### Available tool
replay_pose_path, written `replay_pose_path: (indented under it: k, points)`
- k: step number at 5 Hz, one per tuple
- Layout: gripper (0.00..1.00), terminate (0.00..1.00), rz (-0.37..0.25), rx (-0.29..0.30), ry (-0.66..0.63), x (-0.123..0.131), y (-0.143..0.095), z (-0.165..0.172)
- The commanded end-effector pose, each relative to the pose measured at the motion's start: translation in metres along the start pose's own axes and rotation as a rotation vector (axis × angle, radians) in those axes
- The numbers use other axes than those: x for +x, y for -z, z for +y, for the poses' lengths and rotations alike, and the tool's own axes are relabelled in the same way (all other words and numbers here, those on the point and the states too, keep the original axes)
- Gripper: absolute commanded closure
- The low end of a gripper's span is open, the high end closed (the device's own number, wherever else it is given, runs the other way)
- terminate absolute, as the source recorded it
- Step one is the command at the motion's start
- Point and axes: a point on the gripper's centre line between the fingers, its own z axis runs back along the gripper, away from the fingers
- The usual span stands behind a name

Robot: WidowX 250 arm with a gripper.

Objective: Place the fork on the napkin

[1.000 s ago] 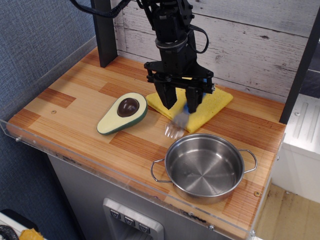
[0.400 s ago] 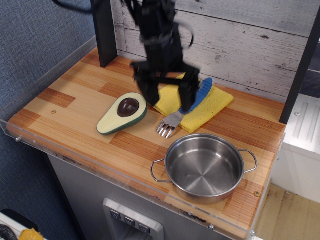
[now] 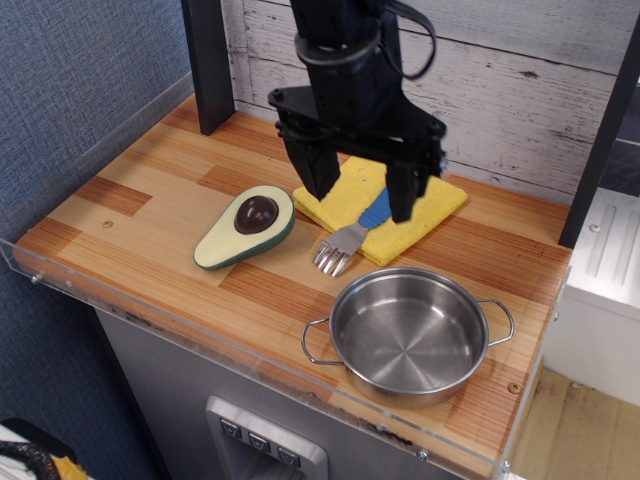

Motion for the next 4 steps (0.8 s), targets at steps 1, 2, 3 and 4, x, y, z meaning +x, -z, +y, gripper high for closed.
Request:
replay_pose_path:
  k: [1, 2, 3, 4]
  points:
    - [0.0, 0.0, 0.009, -0.039, 0.094, 0.0027, -0.0007, 0.0028]
    - [0.0, 0.0, 0.039, -0.051, 0.091, 0.0043, 0.0032, 0.0081]
    - [0.0, 0.0, 0.056, -0.026, 0.046, 0.0007, 0.0027, 0.0087]
    - [0.0, 1.0, 0.056, -0.026, 0.046, 0.0007, 0.0027, 0.0087]
